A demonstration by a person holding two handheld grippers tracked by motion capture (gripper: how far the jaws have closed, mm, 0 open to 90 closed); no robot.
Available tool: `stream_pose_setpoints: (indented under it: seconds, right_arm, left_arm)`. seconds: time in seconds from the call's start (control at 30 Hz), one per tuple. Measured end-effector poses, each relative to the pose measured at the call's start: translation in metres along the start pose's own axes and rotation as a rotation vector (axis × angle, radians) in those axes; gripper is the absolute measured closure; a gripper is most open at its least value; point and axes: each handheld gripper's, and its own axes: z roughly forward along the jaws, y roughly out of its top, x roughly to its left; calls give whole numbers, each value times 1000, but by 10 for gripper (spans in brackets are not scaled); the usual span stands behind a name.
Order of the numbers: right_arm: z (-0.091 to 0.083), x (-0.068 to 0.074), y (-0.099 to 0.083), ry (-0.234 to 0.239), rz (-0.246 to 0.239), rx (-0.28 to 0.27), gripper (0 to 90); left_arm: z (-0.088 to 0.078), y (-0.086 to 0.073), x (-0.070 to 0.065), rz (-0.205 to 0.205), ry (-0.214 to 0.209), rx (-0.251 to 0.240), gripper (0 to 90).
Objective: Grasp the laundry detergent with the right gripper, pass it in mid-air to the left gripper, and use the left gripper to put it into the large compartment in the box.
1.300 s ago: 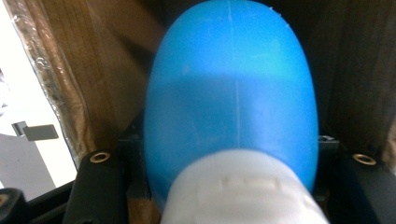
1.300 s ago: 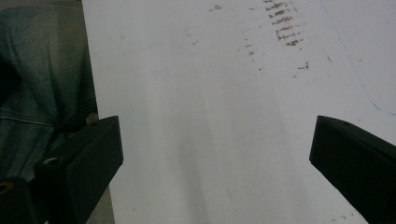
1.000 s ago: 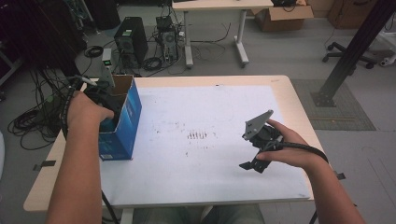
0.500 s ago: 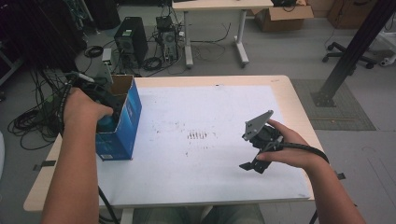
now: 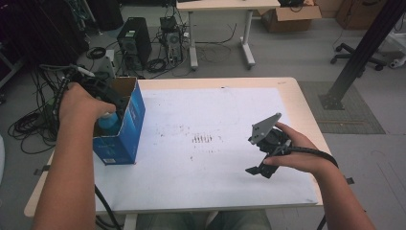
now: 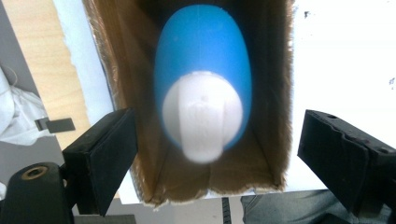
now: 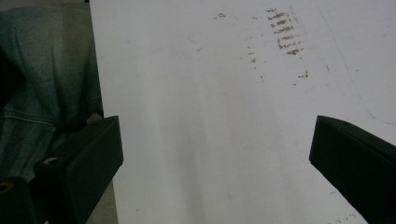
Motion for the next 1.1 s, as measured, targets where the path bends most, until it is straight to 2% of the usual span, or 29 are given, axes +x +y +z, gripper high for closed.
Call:
stream_pose_setpoints:
  seconds: [0.1, 0.37, 0.43, 0.53, 0.57, 0.67, 0.83, 0.87, 0.93, 0.97, 1.0, 1.03, 1.1]
  right_arm:
    - [-1, 0, 0, -1, 2, -1, 28]
    - [-9, 0, 3, -11, -9, -3, 28]
    - [-12, 1, 4, -16, -9, -7, 28]
    - [-16, 1, 6, -21, -10, -8, 28]
    - [-17, 1, 7, -22, -9, -7, 28]
    - [-22, -1, 8, -28, -13, -2, 28]
    - [-31, -7, 14, -48, -22, 25, 28]
    - [-34, -9, 16, -54, -25, 34, 29]
    - [-36, -10, 18, -58, -26, 39, 28]
    - [-41, -14, 23, -66, -25, 45, 28]
    - [-43, -16, 25, -68, -29, 52, 29]
    - [-43, -16, 25, -68, -29, 52, 29]
    - [-47, -19, 31, -74, -35, 73, 28]
  left_arm:
    - [-5, -1, -2, 11, 5, -4, 95]
    - [-28, -7, -22, 100, 14, -45, 31]
    - [-35, -8, -29, 143, 28, -61, 2]
    - [-40, -8, -36, 176, 23, -63, 2]
    - [-44, -8, -42, 214, 15, -66, 2]
    - [-51, -8, -54, 285, 16, -64, 2]
    - [-63, -11, -78, 427, 11, -83, 2]
    - [-63, -11, -78, 427, 11, -83, 2]
    - [-66, -14, -90, 489, -6, -90, 2]
    - [-69, -16, -101, 557, -15, -106, 2]
    - [-70, -17, -106, 584, -22, -103, 3]
    - [-70, -17, -106, 584, -22, -103, 2]
    - [-71, -19, -116, 648, -19, -94, 2]
